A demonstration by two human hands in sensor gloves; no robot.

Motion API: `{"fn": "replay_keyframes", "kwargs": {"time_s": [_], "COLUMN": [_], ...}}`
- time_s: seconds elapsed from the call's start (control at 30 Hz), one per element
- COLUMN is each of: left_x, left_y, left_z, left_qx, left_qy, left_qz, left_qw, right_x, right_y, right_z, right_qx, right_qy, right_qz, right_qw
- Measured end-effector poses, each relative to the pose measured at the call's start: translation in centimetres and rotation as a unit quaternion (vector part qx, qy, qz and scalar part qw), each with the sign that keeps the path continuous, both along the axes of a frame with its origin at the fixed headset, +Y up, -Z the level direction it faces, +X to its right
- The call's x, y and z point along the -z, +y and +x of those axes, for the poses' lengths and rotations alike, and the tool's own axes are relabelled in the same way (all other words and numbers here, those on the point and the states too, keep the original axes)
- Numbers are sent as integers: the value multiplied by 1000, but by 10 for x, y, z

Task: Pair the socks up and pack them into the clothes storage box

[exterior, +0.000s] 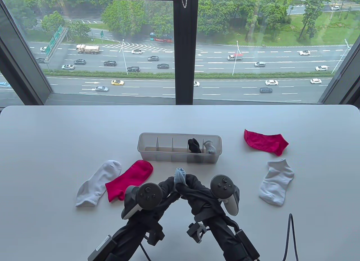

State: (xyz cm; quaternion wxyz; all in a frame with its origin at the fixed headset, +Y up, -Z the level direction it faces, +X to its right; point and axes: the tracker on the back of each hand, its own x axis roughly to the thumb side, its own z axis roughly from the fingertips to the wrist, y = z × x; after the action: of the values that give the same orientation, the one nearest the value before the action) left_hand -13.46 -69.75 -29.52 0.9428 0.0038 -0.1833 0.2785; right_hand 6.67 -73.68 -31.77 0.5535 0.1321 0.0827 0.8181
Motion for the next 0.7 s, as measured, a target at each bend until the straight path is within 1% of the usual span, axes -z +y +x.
{"fn": "replay_keyframes", "kwargs": {"time_s": [0.07,0.1,0.13,0.2,0.23,0.27,0.3,0.37,0.5,0.57,0.63,0.7], "left_x": [0,0,-1,0,2,3,4,5,6,5,5,5], "left_y": [4,4,5,7,8,8,7,7,3,2,2,1], "left_z": [-1,-1,-3,-7,-11,-13,-16,-18,-16,-13,-13,-15], "left_qx": [-16,-24,-32,-46,-58,-69,-90,-105,-102,-73,-63,-86], "left_qy": [9,1,4,12,20,20,15,0,-15,-11,-4,-1], "left_qz": [15,13,15,18,15,14,8,8,3,2,-2,9], "left_qw": [1000,1000,999,999,998,997,996,994,995,997,998,996], "right_x": [-2,-2,-2,-1,0,1,0,-1,-3,-3,-4,-4], "right_y": [0,0,1,3,3,3,4,4,2,3,3,4], "right_z": [2,3,3,4,4,3,1,-1,-5,-5,-5,-4], "right_qx": [-7,-1,6,19,30,36,34,19,37,31,27,17], "right_qy": [-26,-27,-21,18,46,57,56,42,47,49,44,34], "right_qz": [8,10,11,16,11,7,5,5,-11,-8,-2,4], "right_qw": [1000,1000,1000,1000,998,998,998,999,998,998,999,999]}}
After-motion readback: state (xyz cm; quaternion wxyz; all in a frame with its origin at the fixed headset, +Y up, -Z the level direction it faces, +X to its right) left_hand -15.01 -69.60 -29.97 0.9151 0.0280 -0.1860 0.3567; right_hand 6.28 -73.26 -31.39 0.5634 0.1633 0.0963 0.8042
